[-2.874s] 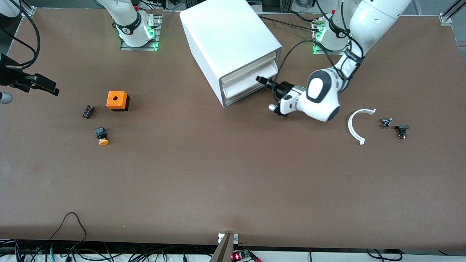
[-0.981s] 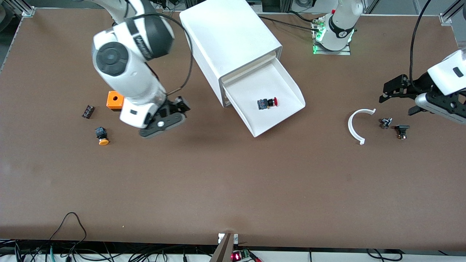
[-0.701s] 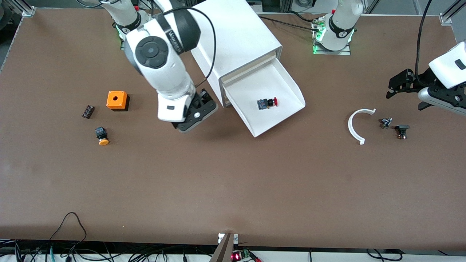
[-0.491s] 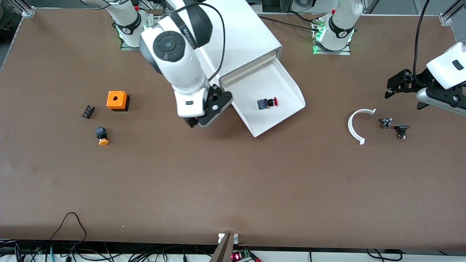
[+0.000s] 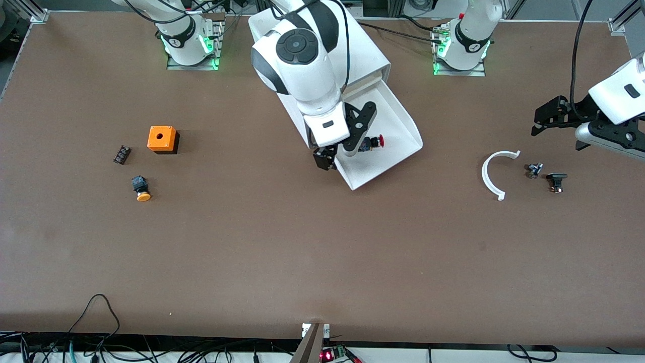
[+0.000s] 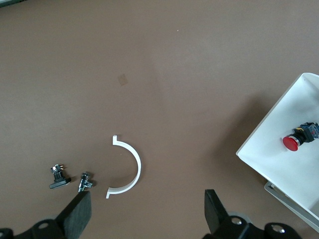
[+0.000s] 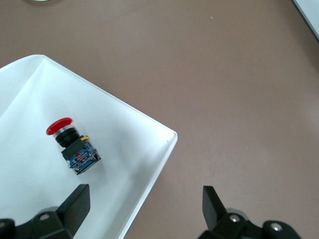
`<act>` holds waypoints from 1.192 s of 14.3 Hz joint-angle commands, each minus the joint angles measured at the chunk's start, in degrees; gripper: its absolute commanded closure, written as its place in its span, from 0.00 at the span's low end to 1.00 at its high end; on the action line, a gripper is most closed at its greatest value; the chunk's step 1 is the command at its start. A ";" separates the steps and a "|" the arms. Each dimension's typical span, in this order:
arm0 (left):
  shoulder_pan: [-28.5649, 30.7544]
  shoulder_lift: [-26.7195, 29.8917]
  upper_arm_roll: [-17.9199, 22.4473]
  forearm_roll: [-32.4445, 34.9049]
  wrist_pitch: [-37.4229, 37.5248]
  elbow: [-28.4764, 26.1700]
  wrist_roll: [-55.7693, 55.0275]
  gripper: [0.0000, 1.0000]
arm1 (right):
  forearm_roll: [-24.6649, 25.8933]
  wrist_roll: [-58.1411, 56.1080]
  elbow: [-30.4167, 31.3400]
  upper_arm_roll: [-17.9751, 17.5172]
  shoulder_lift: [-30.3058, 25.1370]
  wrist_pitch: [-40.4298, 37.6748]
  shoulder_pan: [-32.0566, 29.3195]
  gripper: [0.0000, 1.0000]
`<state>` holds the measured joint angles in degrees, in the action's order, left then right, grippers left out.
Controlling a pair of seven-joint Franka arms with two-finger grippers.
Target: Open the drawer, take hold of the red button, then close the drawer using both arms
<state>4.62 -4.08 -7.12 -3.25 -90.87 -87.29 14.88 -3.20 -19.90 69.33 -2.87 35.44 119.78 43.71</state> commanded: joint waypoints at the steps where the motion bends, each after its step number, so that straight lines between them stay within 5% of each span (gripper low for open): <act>1: 0.22 0.03 0.01 1.67 1.04 0.63 -0.73 0.00 | -0.76 -2.77 -2.62 0.41 1.47 -1.91 1.02 0.00; 17: 0.22 0.03 -0.08 1.58 1.13 0.71 -0.82 0.00 | 2.76 -17.27 -6.23 1.29 9.38 -0.33 6.21 0.00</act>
<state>4.74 -4.09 -6.94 -3.23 -90.77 -87.29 14.69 -1.03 -35.86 65.39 -2.08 42.98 119.17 49.38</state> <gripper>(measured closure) 0.000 0.000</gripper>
